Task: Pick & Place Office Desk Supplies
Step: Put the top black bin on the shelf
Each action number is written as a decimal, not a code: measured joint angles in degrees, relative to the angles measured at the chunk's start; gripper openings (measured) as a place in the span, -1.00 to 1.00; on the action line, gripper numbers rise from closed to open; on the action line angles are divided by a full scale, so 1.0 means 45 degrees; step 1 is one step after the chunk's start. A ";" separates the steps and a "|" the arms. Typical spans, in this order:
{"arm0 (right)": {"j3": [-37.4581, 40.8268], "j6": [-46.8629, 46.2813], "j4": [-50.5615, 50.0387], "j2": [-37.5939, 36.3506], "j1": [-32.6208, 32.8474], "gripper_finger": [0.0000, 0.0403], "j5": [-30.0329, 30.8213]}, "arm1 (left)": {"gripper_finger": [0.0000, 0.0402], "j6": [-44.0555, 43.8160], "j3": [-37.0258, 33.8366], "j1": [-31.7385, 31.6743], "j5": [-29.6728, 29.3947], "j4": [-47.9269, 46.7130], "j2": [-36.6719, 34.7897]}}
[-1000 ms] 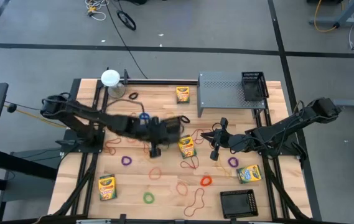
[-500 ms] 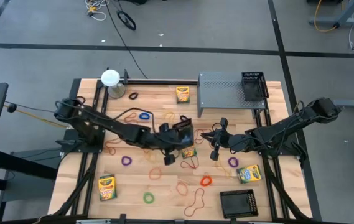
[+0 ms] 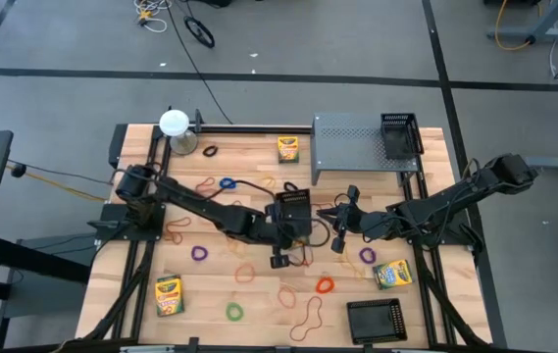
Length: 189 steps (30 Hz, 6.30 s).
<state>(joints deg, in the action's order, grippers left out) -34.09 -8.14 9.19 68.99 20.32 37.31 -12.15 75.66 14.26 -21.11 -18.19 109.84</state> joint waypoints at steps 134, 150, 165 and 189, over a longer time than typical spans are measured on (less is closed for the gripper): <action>-1.0268 -0.1110 -1.0849 0.9148 0.0300 -0.93 -0.1654 | -0.66 0.2567 -1.3347 0.0336 0.0706 1.6644 -0.6217; -1.0268 -0.1466 -1.2924 0.5291 0.1856 -0.90 -0.0512 | -0.66 0.2548 -1.3347 0.0336 0.0711 1.6504 -0.6217; -1.0268 -0.0969 -1.7197 0.1766 0.1009 -0.89 0.0273 | -0.66 0.2577 -1.3347 0.0336 0.0701 1.6416 -0.6213; -0.8051 0.4659 -1.7120 0.0865 -0.5639 -0.90 -0.1022 | -0.66 0.2601 -1.3347 0.0336 0.0701 1.6369 -0.6217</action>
<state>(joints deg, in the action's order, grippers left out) -70.32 12.82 -67.85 72.88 -5.05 32.71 -0.45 15.59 15.77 -17.96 55.47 81.87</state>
